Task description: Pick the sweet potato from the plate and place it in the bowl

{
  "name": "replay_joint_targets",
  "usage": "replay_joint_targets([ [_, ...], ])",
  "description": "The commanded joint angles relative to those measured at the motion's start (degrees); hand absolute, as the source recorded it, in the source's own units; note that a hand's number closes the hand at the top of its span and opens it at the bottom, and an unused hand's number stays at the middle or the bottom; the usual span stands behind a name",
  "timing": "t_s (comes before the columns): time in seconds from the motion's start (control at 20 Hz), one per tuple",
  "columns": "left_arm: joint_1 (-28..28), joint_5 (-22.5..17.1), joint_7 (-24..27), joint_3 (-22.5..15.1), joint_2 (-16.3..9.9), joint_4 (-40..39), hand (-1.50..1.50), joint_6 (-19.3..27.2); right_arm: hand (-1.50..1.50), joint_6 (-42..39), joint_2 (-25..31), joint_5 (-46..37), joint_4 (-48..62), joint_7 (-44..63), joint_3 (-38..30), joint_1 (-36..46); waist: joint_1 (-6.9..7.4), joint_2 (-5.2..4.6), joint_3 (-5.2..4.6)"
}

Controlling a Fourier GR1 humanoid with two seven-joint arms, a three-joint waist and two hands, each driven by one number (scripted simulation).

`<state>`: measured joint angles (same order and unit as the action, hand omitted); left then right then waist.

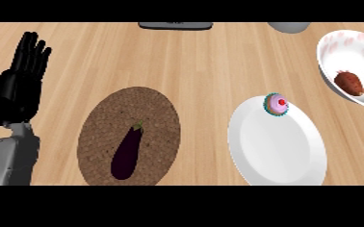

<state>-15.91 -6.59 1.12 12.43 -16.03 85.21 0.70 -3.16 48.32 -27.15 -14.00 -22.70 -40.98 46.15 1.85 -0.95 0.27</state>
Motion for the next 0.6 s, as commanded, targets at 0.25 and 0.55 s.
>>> replay_joint_targets([
  [0.25, -0.49, -0.15, 1.13, 0.82, 0.05, -1.29, 0.00, 0.19, -1.50, -4.41, 9.52, 8.18, 4.42, -2.77, -9.20, -7.96, -0.76, -0.21, 0.14],
  [0.55, 0.12, -0.82, -0.01, 1.29, -0.82, -0.57, 0.00, -0.63, -1.50, -10.09, 13.96, 11.82, 5.58, -5.01, -12.96, -12.66, -0.46, -0.30, 0.32],
])
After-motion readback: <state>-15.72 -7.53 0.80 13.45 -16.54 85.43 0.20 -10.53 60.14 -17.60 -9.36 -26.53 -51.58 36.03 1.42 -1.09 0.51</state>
